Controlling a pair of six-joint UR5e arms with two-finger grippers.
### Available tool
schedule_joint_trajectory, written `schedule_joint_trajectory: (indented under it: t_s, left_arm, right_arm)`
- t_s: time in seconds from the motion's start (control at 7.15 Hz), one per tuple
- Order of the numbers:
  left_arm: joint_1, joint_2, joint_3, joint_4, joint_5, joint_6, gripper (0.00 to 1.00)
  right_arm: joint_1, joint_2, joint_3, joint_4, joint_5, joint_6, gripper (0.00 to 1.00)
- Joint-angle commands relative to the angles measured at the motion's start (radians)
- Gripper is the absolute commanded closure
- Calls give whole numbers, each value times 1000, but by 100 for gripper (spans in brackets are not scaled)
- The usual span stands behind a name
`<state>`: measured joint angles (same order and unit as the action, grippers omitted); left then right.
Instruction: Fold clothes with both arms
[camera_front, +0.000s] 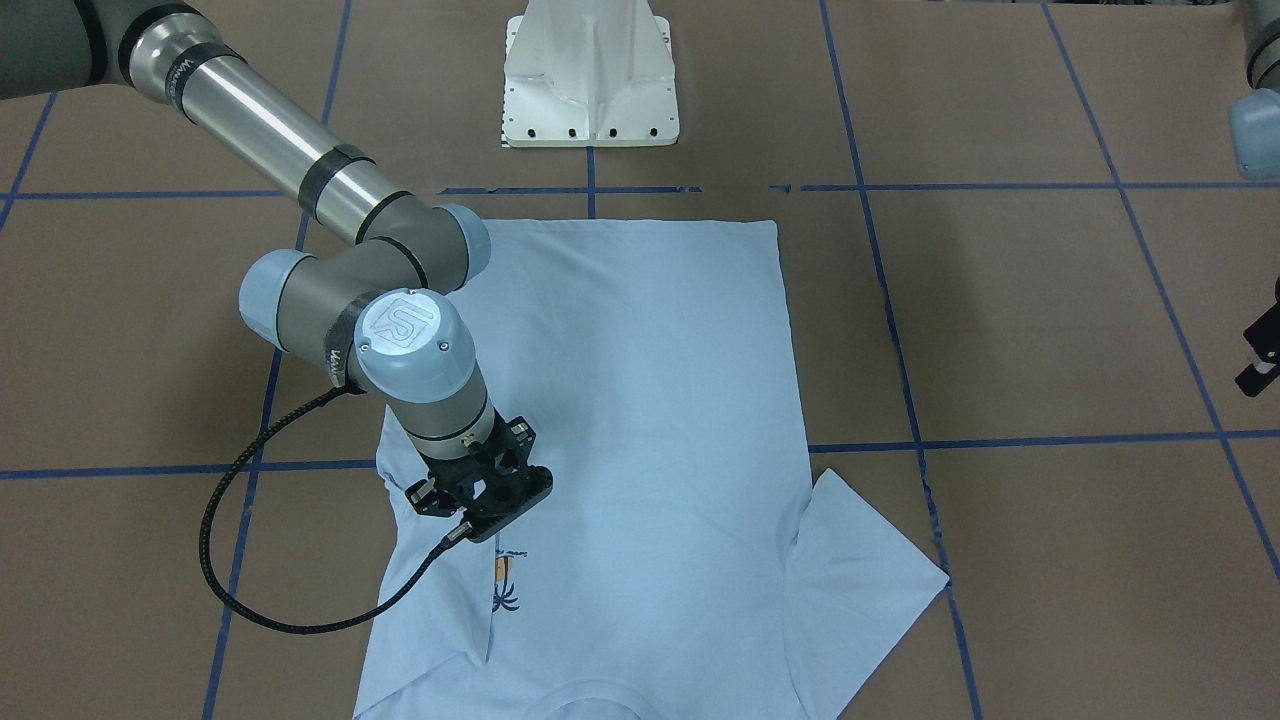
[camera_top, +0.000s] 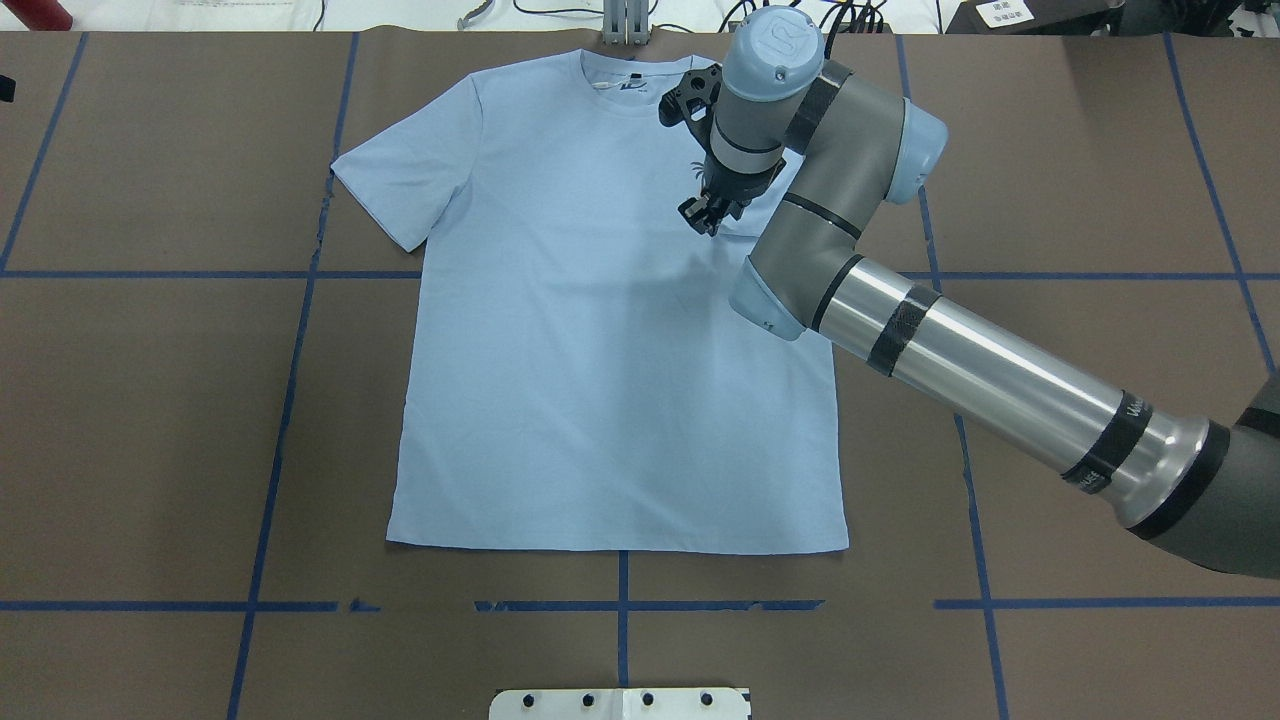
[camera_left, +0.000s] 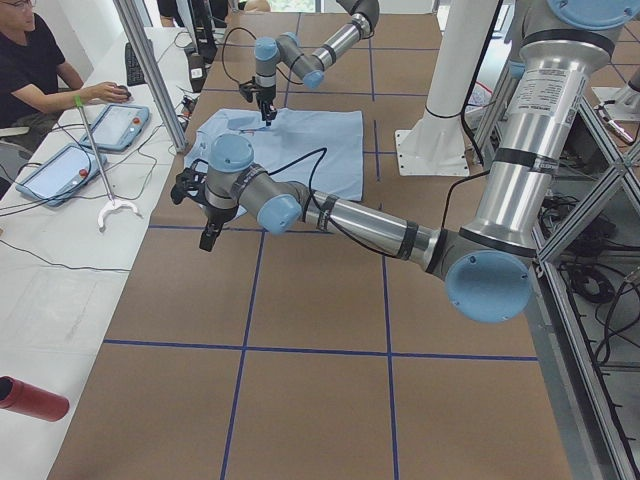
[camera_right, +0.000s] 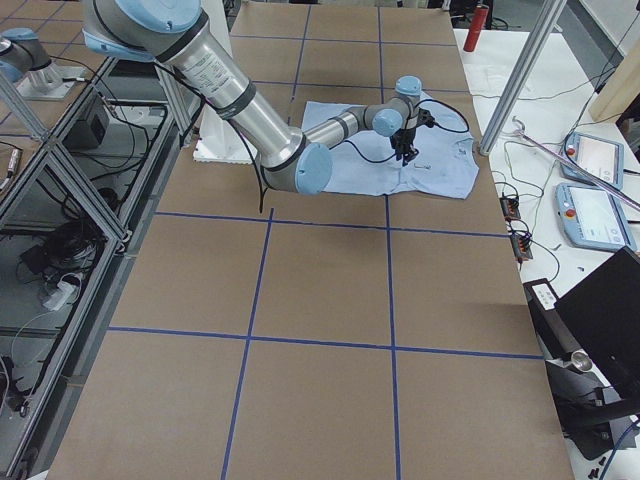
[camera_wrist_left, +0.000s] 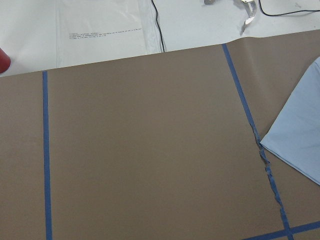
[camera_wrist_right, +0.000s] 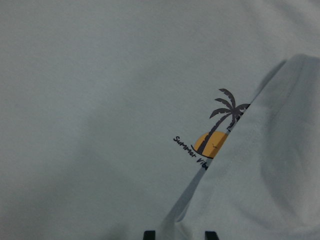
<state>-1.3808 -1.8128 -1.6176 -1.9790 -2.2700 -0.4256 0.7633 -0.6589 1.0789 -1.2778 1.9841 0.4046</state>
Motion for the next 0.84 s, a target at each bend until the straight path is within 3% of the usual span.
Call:
schedule_joint_trajectory:
  t_s: [0.0, 0.14, 0.28, 0.42, 0.7]
  left_arm:
    - [28, -40, 54, -7, 1, -15, 0]
    - [76, -95, 114, -7, 18, -15, 0]
    - [135, -140, 149, -12, 100, -60, 0]
    - [219, -157, 175, -85, 160, -187, 0]
    - [352, -180, 244, -261, 263, -413, 0]
  right_arm:
    - [10, 4, 25, -2, 10, 67, 0]
    - [22, 4, 29, -5, 12, 107, 0]
    - [46, -1, 41, -20, 16, 140, 0]
    - [94, -11, 61, -70, 94, 161, 0]
    - [152, -109, 213, -161, 102, 161, 0]
